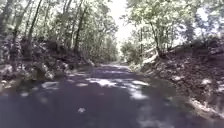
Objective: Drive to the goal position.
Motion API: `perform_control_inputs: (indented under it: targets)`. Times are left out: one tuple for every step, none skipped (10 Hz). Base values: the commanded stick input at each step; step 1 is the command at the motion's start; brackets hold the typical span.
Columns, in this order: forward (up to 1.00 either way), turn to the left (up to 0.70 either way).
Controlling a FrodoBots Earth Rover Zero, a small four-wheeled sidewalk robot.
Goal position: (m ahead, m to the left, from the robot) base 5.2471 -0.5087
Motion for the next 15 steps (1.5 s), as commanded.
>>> perform_control_inputs:
  targets:
    - [0.45,0.0]
    - [0.45,0.0]
    - [0.45,0.0]
    - [0.45,0.0]
    - [0.45,0.0]
    - [0.45,0.0]
    - [0.45,0.0]
    - [0.45,0.0]
    - [0.45,0.0]
    - [0.45,0.0]
    - [0.45,0.0]
    - [0.45,0.0]
    - [0.45,0.0]
    - [0.45,0.0]
    - [0.45,0.0]
